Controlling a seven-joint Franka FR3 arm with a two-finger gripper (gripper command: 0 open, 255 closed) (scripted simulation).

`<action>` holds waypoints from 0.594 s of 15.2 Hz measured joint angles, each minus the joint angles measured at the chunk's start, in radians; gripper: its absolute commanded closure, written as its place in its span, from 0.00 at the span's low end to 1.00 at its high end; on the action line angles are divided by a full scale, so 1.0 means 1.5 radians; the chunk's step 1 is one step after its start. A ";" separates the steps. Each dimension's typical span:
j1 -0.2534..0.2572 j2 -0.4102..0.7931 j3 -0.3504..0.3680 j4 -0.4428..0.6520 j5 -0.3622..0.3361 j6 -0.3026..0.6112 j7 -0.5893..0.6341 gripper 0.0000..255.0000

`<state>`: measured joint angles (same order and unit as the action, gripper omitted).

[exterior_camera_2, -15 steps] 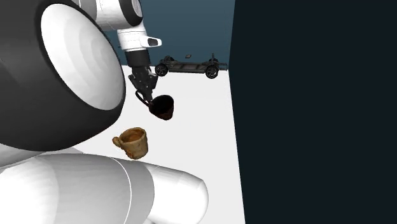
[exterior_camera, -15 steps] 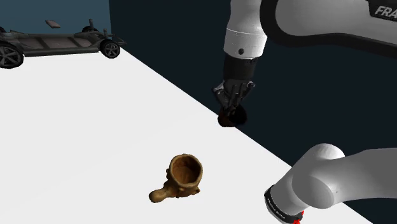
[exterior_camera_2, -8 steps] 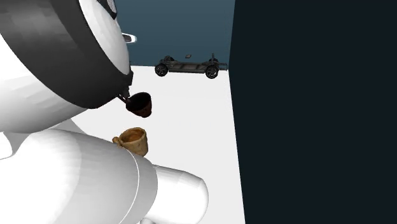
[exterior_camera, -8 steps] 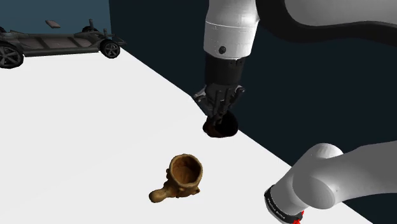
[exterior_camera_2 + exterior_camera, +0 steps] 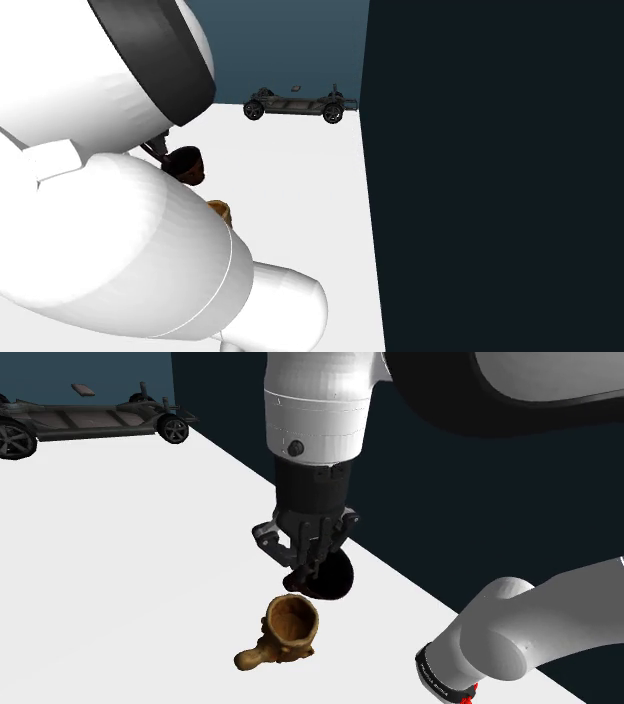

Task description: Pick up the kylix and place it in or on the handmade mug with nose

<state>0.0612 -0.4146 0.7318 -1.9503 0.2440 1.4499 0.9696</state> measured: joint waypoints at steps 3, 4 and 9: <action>0.000 0.003 0.008 -0.024 0.002 0.027 0.002 1.00; 0.001 0.003 0.011 -0.032 0.003 0.036 0.004 1.00; 0.005 -0.002 0.017 -0.079 0.009 0.079 0.000 1.00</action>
<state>0.0679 -0.4174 0.7566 -2.0687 0.2578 1.5678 0.9693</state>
